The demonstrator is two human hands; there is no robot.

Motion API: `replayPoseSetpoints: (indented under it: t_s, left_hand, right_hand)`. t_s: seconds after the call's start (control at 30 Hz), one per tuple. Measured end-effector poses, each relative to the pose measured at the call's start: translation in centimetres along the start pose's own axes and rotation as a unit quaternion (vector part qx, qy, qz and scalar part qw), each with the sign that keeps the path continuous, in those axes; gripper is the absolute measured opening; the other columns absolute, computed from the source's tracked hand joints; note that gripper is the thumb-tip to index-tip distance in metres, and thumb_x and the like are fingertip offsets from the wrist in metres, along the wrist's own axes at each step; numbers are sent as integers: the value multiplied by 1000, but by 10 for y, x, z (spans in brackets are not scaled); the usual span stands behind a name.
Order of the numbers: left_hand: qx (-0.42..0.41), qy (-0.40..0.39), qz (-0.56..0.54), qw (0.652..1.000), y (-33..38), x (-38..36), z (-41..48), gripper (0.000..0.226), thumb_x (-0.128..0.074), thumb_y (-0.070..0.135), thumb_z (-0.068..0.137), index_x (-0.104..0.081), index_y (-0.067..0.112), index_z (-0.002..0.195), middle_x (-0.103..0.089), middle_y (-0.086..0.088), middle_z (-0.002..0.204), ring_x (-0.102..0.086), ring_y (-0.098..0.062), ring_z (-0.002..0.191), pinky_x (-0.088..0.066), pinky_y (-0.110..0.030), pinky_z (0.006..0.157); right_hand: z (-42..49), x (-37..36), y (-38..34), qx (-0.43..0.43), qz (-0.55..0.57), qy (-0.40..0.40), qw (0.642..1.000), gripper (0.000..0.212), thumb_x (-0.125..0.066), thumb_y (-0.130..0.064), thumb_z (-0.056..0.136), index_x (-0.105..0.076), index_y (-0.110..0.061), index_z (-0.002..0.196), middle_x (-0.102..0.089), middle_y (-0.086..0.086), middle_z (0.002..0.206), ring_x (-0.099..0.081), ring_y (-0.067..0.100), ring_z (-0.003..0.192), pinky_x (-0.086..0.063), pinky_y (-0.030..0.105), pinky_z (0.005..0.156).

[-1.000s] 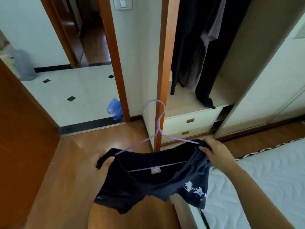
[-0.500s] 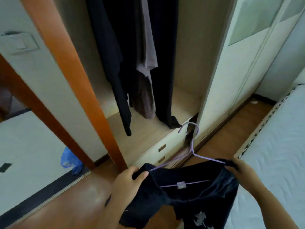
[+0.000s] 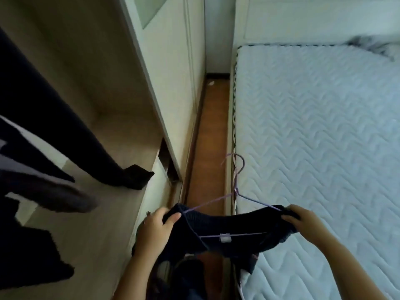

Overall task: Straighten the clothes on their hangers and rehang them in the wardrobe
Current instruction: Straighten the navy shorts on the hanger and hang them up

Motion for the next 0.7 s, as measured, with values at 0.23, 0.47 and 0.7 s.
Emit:
replayPoseSetpoints:
  t_s: [0.23, 0.47, 0.7]
  left_hand:
    - [-78, -66, 26, 994, 24, 15, 135, 31, -55, 42, 85, -59, 11, 89, -58, 0, 70, -58, -22, 75, -36, -29, 58]
    - [-46, -80, 3, 996, -15, 52, 220, 41, -54, 35, 87, -58, 4, 114, -65, -15, 112, -57, -34, 108, -44, -38, 84]
    - [-48, -50, -23, 997, -18, 72, 249, 40, -56, 25, 88, -56, -6, 113, -63, -24, 112, -56, -38, 104, -32, -29, 72]
  right_hand:
    - [13, -6, -29, -104, 30, 81, 991, 5, -61, -20, 86, -57, -19, 83, -62, 9, 81, -55, 26, 77, -35, 32, 61]
    - [62, -21, -115, -74, -12, 70, 995, 5, -58, -26, 87, -56, -24, 83, -55, -3, 77, -53, 19, 78, -37, 30, 66]
    - [94, -7, -163, -39, -13, 94, 995, 9, -55, -21, 89, -57, -14, 84, -51, -8, 72, -52, 20, 78, -35, 17, 59]
Point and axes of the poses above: each hand's wrist, its own z-axis towards the middle knuckle, its own x-axis out of the back of the hand, y = z × x, the point moved 10 cm from there along z, towards the middle knuckle
